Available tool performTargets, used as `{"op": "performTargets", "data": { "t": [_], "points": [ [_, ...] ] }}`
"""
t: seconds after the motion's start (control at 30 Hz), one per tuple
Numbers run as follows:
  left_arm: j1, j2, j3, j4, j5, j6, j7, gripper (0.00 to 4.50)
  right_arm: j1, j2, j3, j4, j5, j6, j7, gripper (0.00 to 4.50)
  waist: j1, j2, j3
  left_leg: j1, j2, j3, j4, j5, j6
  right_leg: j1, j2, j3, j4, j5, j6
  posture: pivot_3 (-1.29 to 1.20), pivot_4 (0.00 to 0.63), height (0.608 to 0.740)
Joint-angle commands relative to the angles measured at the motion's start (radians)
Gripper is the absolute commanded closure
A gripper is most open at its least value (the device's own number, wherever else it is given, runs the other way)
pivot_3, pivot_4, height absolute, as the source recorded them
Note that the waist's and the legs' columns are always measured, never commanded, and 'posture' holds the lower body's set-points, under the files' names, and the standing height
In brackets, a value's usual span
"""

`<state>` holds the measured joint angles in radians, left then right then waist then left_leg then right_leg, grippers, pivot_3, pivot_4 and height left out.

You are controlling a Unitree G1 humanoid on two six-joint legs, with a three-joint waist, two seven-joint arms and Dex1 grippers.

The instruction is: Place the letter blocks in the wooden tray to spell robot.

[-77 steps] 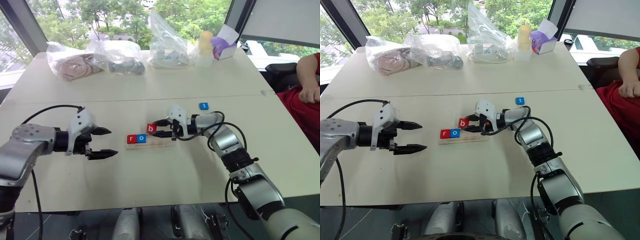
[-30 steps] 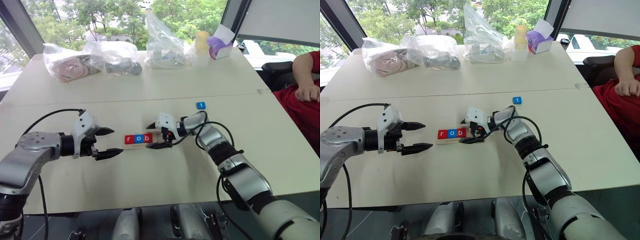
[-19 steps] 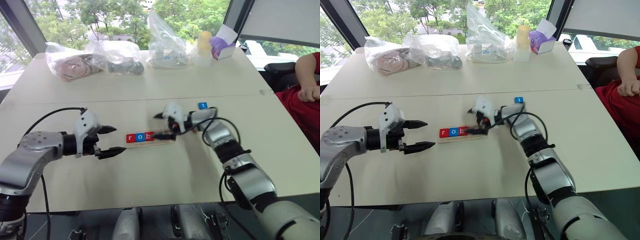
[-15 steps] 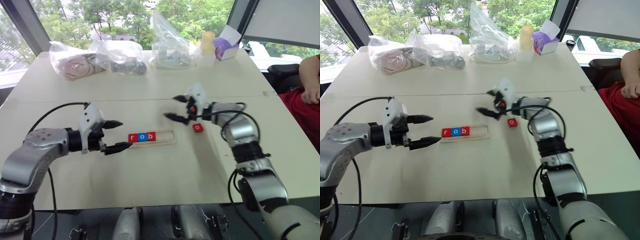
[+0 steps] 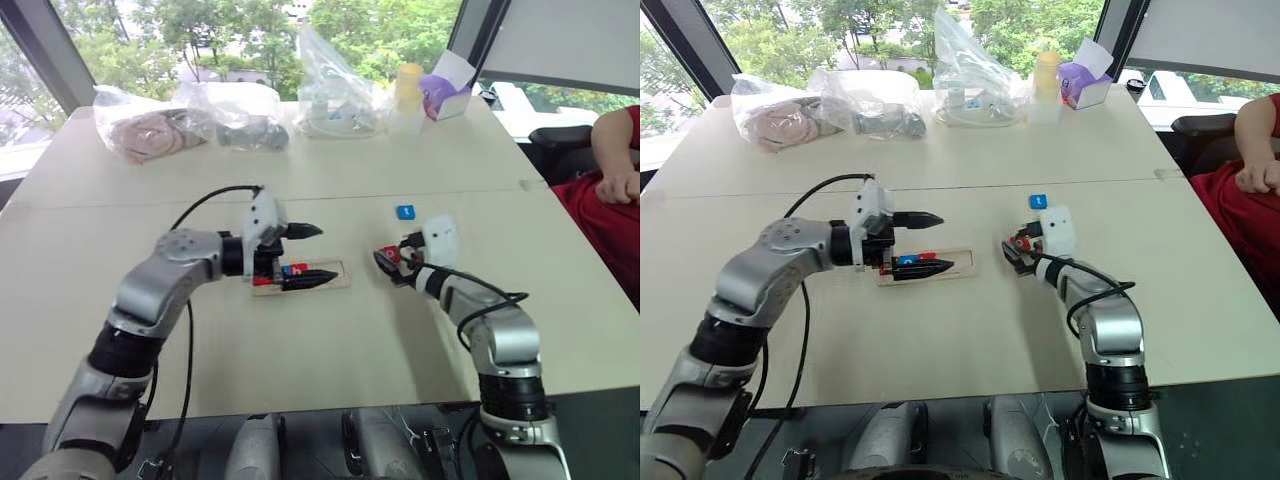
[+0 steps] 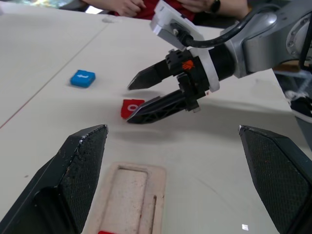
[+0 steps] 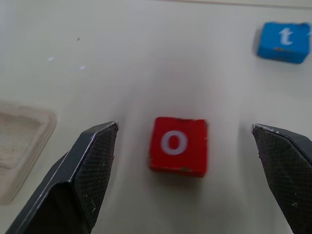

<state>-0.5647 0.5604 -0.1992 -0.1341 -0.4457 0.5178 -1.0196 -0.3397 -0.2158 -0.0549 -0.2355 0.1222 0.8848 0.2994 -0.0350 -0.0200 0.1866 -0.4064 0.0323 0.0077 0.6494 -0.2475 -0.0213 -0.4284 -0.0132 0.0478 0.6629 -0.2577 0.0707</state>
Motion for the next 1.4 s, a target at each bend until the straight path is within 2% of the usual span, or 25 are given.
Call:
{"op": "performTargets", "data": {
  "t": [0.03, 0.13, 0.2, 0.27, 0.37, 0.53, 0.63, 0.8, 0.97, 1.0, 1.03, 1.13, 1.17, 1.27, 1.33, 1.4],
  "points": [
    [-0.018, -0.012, -0.023, 0.032, 0.043, -0.054, -0.023, 0.0, -0.004, 0.015, 0.024, 0.012, -0.036, -0.029, -0.067, 0.03, -0.003, 0.0, 0.0, 0.0, 0.0, 0.0, 0.0, 0.0, 0.0, 0.0, 0.0, 0.0, 0.0, 0.0, 0.0, 0.0, 0.15, 0.74],
    [-0.016, -0.021, -0.026, 0.047, 0.063, -0.068, -0.026, 0.0, -0.007, 0.018, 0.037, 0.064, -0.059, -0.064, -0.104, 0.03, -0.007, 0.0, 0.0, 0.0, 0.0, 0.0, 0.0, 0.0, 0.0, 0.0, 0.0, 0.0, 0.0, 0.0, 0.0, 0.0, 0.15, 0.74],
    [-0.009, -0.02, -0.018, 0.05, 0.069, -0.068, -0.024, 0.0, -0.006, 0.014, 0.045, 0.076, -0.055, -0.075, -0.1, 0.55, -0.008, 0.0, 0.0, 0.0, 0.0, 0.0, 0.0, 0.0, 0.0, 0.0, 0.0, 0.0, 0.0, 0.0, 0.0, 0.0, 0.15, 0.74],
    [0.005, -0.016, -0.005, 0.04, 0.07, -0.062, -0.018, 0.0, -0.002, 0.017, 0.048, 0.068, -0.046, -0.069, -0.101, 1.41, -0.009, 0.0, 0.0, 0.0, 0.0, 0.0, 0.0, 0.0, 0.0, 0.0, 0.0, 0.0, 0.0, 0.0, 0.0, 0.0, 0.15, 0.74],
    [0.022, -0.013, 0.001, 0.023, 0.07, -0.054, -0.01, 0.0, 0.002, 0.02, 0.051, 0.06, -0.043, -0.064, -0.104, 2.93, -0.009, 0.0, 0.0, 0.0, 0.0, 0.0, 0.0, 0.0, 0.0, 0.0, 0.0, 0.0, 0.0, 0.0, 0.0, 0.0, 0.15, 0.74],
    [0.043, -0.014, -0.022, 0.008, 0.089, -0.069, -0.012, 0.0, 0.011, 0.02, 0.043, 0.03, -0.075, -0.091, -0.163, 2.93, -0.008, 0.0, 0.0, 0.0, 0.0, -0.001, 0.0, 0.0, 0.0, 0.0, 0.0, 0.0, 0.0, 0.0, 0.0, 0.0, 0.15, 0.74],
    [0.044, -0.008, -0.048, -0.012, 0.114, -0.08, -0.026, 0.0, 0.082, 0.037, -0.002, -0.099, -0.112, -0.045, -0.254, 2.93, -0.001, 0.0, 0.0, -0.001, 0.0, -0.001, 0.0, 0.0, 0.0, 0.0, 0.0, 0.0, 0.0, 0.0, 0.0, 0.0, 0.15, 0.74],
    [0.048, 0.005, -0.096, -0.063, 0.137, -0.084, -0.063, 0.0, 0.187, 0.208, -0.086, -0.33, -0.076, 0.158, -0.361, 2.93, -0.003, 0.0, 0.0, -0.002, 0.0, -0.002, 0.0, 0.0, 0.0, 0.0, -0.001, 0.0, -0.001, -0.001, 0.002, 0.0, 0.15, 0.74],
    [0.031, 0.005, -0.138, -0.064, 0.158, -0.092, -0.098, 0.0, 0.196, 0.277, -0.087, -0.338, -0.055, 0.245, -0.36, 2.93, -0.009, 0.0, -0.001, 0.0, 0.0, -0.003, 0.0, 0.0, 0.0, 0.0, 0.0, 0.001, 0.0, -0.001, 0.0, 0.0, 0.15, 0.74],
    [0.027, 0.001, -0.141, -0.059, 0.16, -0.094, -0.101, 0.0, 0.194, 0.277, -0.089, -0.331, -0.052, 0.25, -0.36, 2.15, -0.009, 0.0, -0.001, 0.0, 0.0, -0.003, 0.0, 0.0, 0.0, 0.0, 0.0, 0.001, 0.0, -0.002, -0.002, 0.0, 0.15, 0.74],
    [0.025, -0.001, -0.142, -0.055, 0.162, -0.096, -0.103, 0.0, 0.193, 0.274, -0.09, -0.329, -0.05, 0.253, -0.36, 1.84, -0.009, -0.001, -0.001, 0.0, 0.0, -0.003, 0.0, 0.0, 0.0, 0.0, 0.0, 0.001, 0.0, -0.002, -0.002, 0.0, 0.15, 0.74],
    [0.015, -0.001, -0.127, -0.036, 0.163, -0.098, -0.11, 0.0, 0.19, 0.226, -0.082, -0.351, -0.042, 0.241, -0.332, 0.38, -0.009, -0.002, -0.002, 0.0, 0.0, -0.003, 0.0, 0.0, 0.0, 0.0, 0.0, 0.001, 0.0, -0.002, -0.002, 0.0, 0.15, 0.74],
    [0.011, 0.001, -0.119, -0.03, 0.161, -0.097, -0.111, 0.0, 0.189, 0.208, -0.081, -0.362, -0.039, 0.228, -0.319, 0.02, -0.009, -0.002, -0.002, 0.0, 0.0, -0.003, 0.0, 0.0, 0.0, 0.001, 0.0, 0.001, 0.0, -0.002, -0.002, 0.0, 0.15, 0.74],
    [-0.007, 0.021, -0.056, -0.009, 0.114, -0.065, -0.126, 0.0, 0.181, 0.011, -0.057, -0.371, -0.026, 0.068, -0.153, 0.02, -0.007, -0.001, -0.001, -0.001, -0.001, -0.002, 0.0, 0.0, 0.0, 0.0, -0.001, 0.001, -0.001, -0.002, -0.001, 0.0, 0.15, 0.74],
    [-0.014, 0.05, -0.02, -0.006, 0.078, -0.035, -0.153, 0.0, 0.17, -0.104, -0.091, -0.341, 0.056, -0.012, 0.008, 0.02, -0.008, -0.001, -0.001, -0.001, -0.001, -0.001, 0.0, 0.0, 0.0, 0.0, -0.001, 0.001, -0.002, -0.002, -0.001, 0.0, 0.15, 0.74],
    [-0.006, 0.117, 0.005, -0.023, 0.041, 0.008, -0.213, 0.0, 0.18, -0.294, -0.12, -0.272, 0.156, -0.134, 0.306, 0.02, -0.012, -0.001, -0.001, -0.001, -0.001, 0.0, 0.0, 0.0, 0.0, 0.001, 0.0, 0.001, -0.003, -0.001, 0.001, 0.0, 0.15, 0.74]
  ]
}}
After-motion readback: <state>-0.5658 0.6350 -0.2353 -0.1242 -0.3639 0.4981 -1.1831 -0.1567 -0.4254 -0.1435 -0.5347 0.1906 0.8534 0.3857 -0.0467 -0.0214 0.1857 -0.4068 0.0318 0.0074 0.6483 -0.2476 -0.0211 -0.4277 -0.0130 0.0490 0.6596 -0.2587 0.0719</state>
